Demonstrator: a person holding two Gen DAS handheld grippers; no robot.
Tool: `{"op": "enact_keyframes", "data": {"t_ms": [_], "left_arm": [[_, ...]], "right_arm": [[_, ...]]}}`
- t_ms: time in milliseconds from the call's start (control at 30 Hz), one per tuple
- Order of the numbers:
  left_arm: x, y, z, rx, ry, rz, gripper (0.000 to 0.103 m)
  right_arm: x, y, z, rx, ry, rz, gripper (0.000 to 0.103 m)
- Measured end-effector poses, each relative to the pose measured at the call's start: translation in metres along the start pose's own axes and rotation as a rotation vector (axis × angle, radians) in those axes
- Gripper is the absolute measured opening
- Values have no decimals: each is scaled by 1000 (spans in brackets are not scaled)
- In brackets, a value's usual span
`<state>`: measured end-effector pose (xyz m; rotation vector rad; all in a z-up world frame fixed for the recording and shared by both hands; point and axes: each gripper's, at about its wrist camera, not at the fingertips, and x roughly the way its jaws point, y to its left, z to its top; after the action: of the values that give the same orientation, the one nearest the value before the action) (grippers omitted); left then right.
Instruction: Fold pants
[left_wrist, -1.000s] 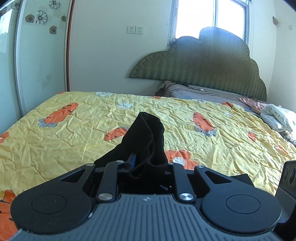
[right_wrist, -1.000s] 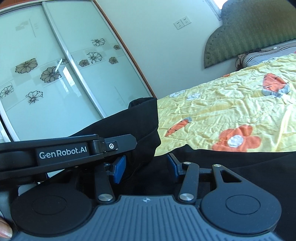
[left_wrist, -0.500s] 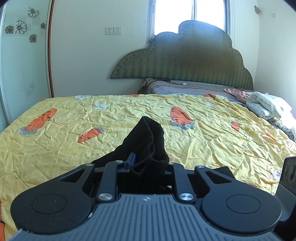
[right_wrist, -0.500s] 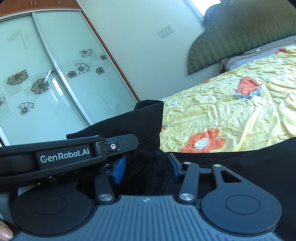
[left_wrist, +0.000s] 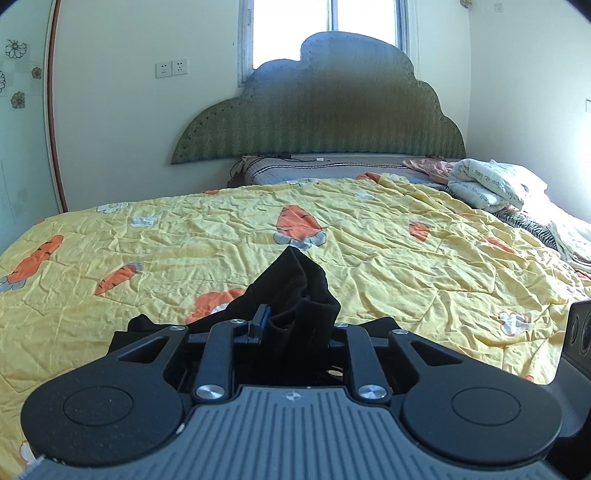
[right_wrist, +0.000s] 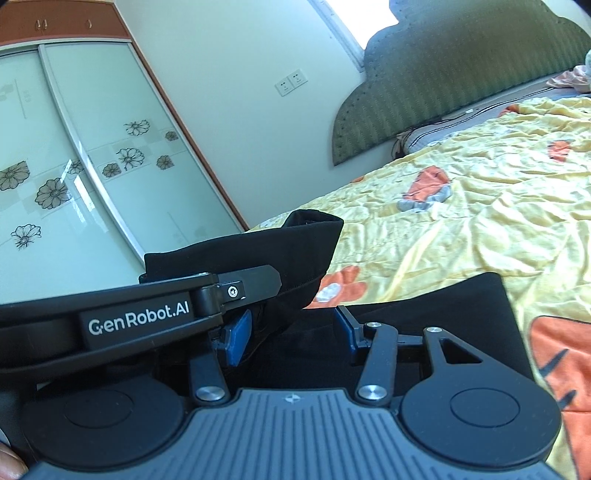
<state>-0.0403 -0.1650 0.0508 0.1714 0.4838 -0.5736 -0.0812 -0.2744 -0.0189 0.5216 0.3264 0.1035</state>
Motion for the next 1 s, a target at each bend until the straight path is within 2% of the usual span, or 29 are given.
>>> {"op": "enact_keyframes", "data": {"t_ms": [433, 1000], "left_arm": [[20, -41, -9, 67, 17, -57, 18], [38, -67, -18, 95, 60, -118, 18]], "right_arm": [[-18, -30, -5, 34, -16, -95, 49], [-29, -56, -12, 84, -2, -171, 49]]}}
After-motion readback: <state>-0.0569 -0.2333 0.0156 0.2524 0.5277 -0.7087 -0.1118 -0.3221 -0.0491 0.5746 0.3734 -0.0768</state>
